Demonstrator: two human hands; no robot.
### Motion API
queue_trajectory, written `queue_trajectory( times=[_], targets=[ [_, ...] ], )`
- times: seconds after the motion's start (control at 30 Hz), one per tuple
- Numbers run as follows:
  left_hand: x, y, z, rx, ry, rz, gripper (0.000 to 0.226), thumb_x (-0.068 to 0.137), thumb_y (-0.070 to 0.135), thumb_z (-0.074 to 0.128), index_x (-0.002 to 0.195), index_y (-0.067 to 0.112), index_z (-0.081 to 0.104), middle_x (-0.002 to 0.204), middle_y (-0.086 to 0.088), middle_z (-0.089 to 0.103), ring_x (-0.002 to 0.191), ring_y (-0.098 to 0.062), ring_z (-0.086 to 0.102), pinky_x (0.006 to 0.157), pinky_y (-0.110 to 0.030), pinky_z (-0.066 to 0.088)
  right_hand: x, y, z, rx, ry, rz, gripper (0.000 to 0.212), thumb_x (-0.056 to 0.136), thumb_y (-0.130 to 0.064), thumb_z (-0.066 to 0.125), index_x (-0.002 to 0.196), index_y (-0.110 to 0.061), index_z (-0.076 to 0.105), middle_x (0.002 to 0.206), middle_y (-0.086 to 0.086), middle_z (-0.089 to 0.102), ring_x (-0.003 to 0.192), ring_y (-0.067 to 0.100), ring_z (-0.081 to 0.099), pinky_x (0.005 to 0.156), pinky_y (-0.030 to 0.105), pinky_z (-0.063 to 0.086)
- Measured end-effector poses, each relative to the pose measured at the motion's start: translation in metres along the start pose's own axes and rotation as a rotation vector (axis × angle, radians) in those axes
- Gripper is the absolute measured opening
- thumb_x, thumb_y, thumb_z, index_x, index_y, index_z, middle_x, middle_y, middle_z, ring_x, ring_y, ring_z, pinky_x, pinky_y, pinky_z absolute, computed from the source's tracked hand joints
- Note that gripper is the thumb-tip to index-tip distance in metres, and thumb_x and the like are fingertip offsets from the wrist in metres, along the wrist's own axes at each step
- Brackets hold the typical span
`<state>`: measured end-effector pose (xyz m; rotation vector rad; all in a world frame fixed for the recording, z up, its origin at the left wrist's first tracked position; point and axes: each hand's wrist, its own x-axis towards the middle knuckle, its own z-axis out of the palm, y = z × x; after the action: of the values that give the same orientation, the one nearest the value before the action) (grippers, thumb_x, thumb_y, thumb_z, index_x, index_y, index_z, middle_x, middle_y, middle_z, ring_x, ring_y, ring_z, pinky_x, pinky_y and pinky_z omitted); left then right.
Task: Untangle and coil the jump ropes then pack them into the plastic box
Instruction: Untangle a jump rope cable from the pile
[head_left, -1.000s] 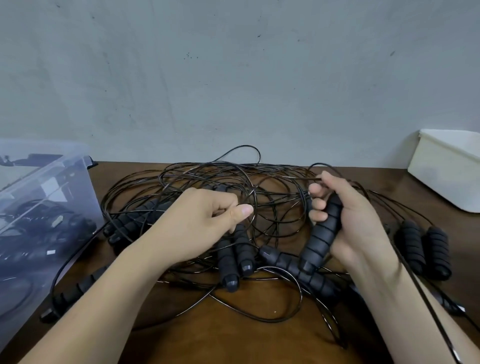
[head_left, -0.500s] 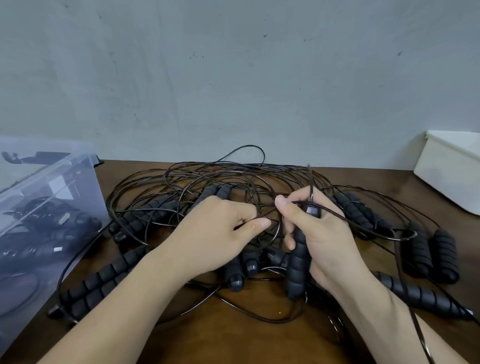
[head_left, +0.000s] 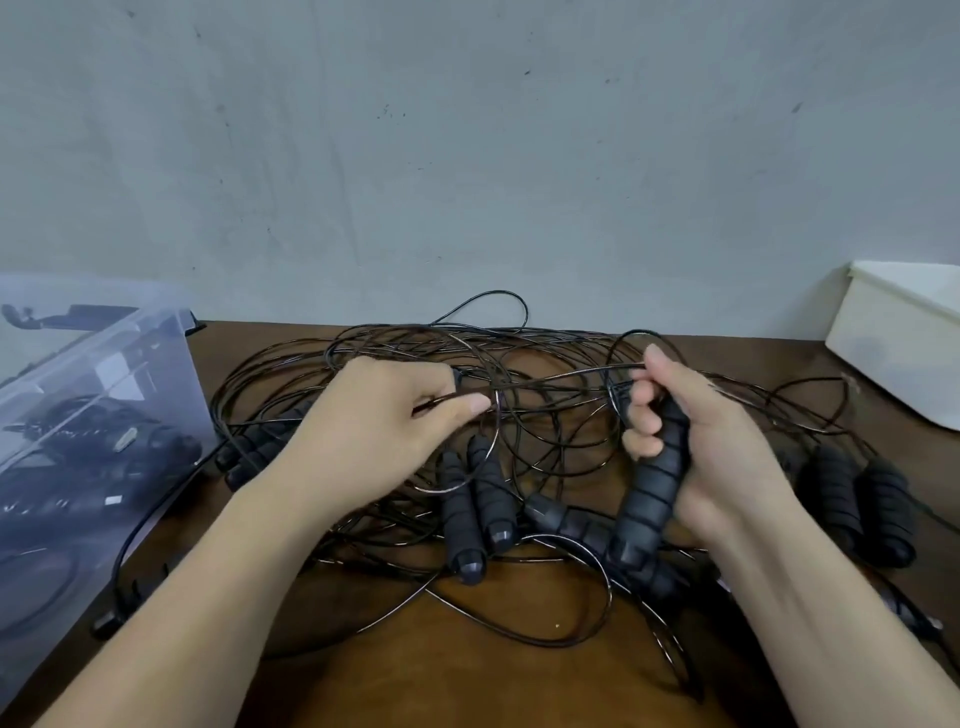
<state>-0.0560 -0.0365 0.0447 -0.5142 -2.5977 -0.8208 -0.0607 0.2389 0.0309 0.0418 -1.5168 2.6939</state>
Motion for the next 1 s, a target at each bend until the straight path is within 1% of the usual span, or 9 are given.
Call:
queue_trajectory(
  times=[0.17, 0.23, 0.33, 0.4, 0.53, 0.7, 0.87, 0.93, 1.0],
  targets=[
    [-0.004, 0.014, 0.011, -0.02, -0.083, 0.05, 0.048, 0.107, 0.054, 0.045, 0.073, 0.026, 0.065, 0.049, 0.013, 0.052, 0.05, -0.007, 0.052, 0.054, -0.022, 0.033, -0.016, 0.018, 0.018, -0.137, -0.184, 0.089, 0.046, 0.092, -0.049, 0.071, 0.099, -0.003, 0.07, 0.075, 0.009, 0.061, 0.047, 0.015, 0.044, 0.041, 0.025, 0.036],
    [-0.004, 0.015, 0.017, 0.065, -0.057, 0.13, 0.051, 0.107, 0.058, 0.038, 0.074, 0.029, 0.064, 0.051, 0.011, 0.053, 0.055, -0.008, 0.054, 0.057, -0.022, 0.033, -0.022, 0.022, 0.024, -0.18, -0.28, 0.091, 0.045, 0.091, -0.047, 0.069, 0.098, -0.003, 0.069, 0.072, 0.01, 0.059, 0.044, 0.016, 0.042, 0.043, 0.026, 0.035],
    [-0.006, 0.018, 0.03, 0.224, -0.04, 0.256, 0.053, 0.106, 0.058, 0.026, 0.076, 0.027, 0.057, 0.059, 0.008, 0.051, 0.062, -0.014, 0.053, 0.067, -0.032, 0.031, -0.029, 0.029, 0.029, -0.258, -0.335, 0.068, 0.034, 0.093, -0.037, 0.07, 0.093, -0.004, 0.066, 0.067, 0.01, 0.058, 0.043, 0.017, 0.042, 0.048, 0.03, 0.034],
    [-0.007, 0.02, 0.037, 0.282, -0.03, 0.301, 0.046, 0.106, 0.054, 0.024, 0.075, 0.029, 0.048, 0.06, 0.01, 0.045, 0.064, -0.023, 0.05, 0.071, -0.037, 0.032, -0.028, 0.033, 0.03, -0.282, -0.299, 0.055, 0.03, 0.097, -0.034, 0.07, 0.089, -0.005, 0.066, 0.065, 0.012, 0.056, 0.044, 0.02, 0.04, 0.05, 0.03, 0.035],
    [-0.007, 0.02, 0.043, 0.316, 0.035, 0.365, 0.038, 0.108, 0.047, 0.034, 0.074, 0.03, 0.038, 0.058, 0.012, 0.034, 0.054, -0.025, 0.048, 0.071, -0.042, 0.047, -0.024, 0.035, 0.029, -0.301, -0.215, 0.051, 0.029, 0.099, -0.027, 0.071, 0.087, -0.001, 0.064, 0.062, 0.017, 0.052, 0.043, 0.022, 0.038, 0.047, 0.028, 0.038],
    [-0.006, 0.016, 0.039, 0.327, 0.072, 0.374, 0.041, 0.107, 0.052, 0.044, 0.072, 0.033, 0.032, 0.053, 0.014, 0.022, 0.051, -0.019, 0.032, 0.067, -0.032, 0.029, -0.02, 0.027, 0.023, -0.246, -0.171, 0.041, 0.024, 0.098, -0.021, 0.072, 0.083, -0.005, 0.062, 0.063, 0.013, 0.051, 0.044, 0.021, 0.039, 0.045, 0.026, 0.037],
    [-0.001, 0.01, 0.022, 0.298, 0.003, 0.25, 0.05, 0.104, 0.064, 0.035, 0.068, 0.029, 0.041, 0.05, 0.007, 0.043, 0.05, -0.012, 0.05, 0.06, -0.03, 0.028, -0.013, 0.016, 0.017, -0.115, -0.028, -0.028, 0.022, 0.097, -0.017, 0.071, 0.08, -0.007, 0.062, 0.064, 0.009, 0.051, 0.045, 0.018, 0.04, 0.042, 0.026, 0.037],
    [0.0, 0.009, 0.015, 0.217, -0.012, 0.163, 0.052, 0.101, 0.067, 0.036, 0.071, 0.027, 0.049, 0.054, 0.004, 0.053, 0.053, -0.009, 0.057, 0.056, -0.027, 0.039, -0.013, 0.014, 0.017, -0.11, -0.005, -0.037, 0.022, 0.099, -0.017, 0.07, 0.081, -0.007, 0.061, 0.063, 0.008, 0.052, 0.046, 0.017, 0.04, 0.042, 0.026, 0.037],
    [0.0, 0.007, 0.011, 0.154, -0.024, 0.117, 0.053, 0.1, 0.068, 0.038, 0.074, 0.025, 0.053, 0.058, 0.003, 0.058, 0.055, -0.006, 0.061, 0.059, -0.031, 0.049, -0.013, 0.013, 0.018, -0.116, 0.012, -0.042, 0.022, 0.1, -0.017, 0.07, 0.082, -0.007, 0.061, 0.064, 0.009, 0.052, 0.046, 0.017, 0.041, 0.043, 0.026, 0.038]
  ],
)
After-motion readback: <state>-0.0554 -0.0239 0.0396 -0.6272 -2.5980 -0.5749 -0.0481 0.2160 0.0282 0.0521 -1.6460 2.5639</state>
